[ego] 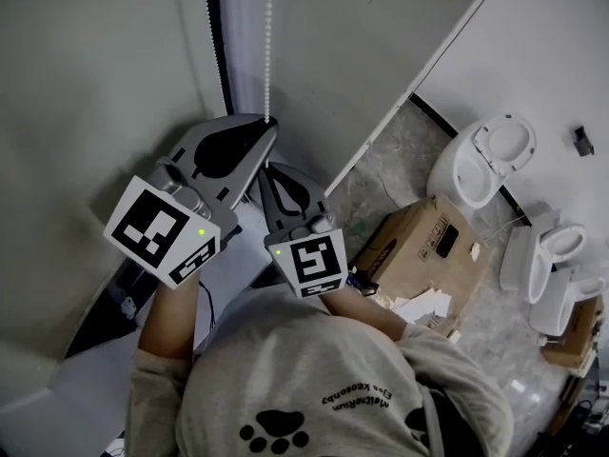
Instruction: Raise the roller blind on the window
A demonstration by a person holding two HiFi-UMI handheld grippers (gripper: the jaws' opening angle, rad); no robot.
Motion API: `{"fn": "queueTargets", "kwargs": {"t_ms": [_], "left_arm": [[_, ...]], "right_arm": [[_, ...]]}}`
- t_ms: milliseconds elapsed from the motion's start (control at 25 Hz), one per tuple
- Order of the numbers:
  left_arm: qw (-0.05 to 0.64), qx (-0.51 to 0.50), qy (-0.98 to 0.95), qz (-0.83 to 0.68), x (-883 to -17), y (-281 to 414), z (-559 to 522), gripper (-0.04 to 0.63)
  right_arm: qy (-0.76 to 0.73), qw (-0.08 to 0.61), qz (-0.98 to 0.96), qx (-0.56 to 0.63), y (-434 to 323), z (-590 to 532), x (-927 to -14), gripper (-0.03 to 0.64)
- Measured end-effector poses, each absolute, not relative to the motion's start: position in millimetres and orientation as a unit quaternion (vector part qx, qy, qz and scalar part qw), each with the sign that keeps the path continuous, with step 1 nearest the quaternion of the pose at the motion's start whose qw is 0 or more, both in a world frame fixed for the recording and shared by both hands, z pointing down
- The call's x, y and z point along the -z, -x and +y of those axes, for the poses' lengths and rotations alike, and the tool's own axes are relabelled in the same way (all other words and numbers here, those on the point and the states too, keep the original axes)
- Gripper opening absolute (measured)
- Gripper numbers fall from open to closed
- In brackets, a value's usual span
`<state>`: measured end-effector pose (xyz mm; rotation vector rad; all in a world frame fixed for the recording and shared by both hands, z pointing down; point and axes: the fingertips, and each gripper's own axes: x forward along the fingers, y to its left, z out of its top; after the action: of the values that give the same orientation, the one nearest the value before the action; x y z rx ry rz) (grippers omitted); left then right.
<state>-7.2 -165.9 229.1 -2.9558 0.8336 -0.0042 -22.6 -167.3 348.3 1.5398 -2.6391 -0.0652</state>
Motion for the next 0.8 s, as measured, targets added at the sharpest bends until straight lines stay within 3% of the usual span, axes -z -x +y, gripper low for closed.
{"fn": "queueTargets", "kwargs": {"t_ms": [800], "left_arm": [[-0.028, -0.009, 0.941, 0.337, -345.7, 14.8, -164.9, 0.008]], "right_arm": [[-0.494, 0.104, -0.863, -0.017, 19.1, -167.1, -464.8, 0.012]]}}
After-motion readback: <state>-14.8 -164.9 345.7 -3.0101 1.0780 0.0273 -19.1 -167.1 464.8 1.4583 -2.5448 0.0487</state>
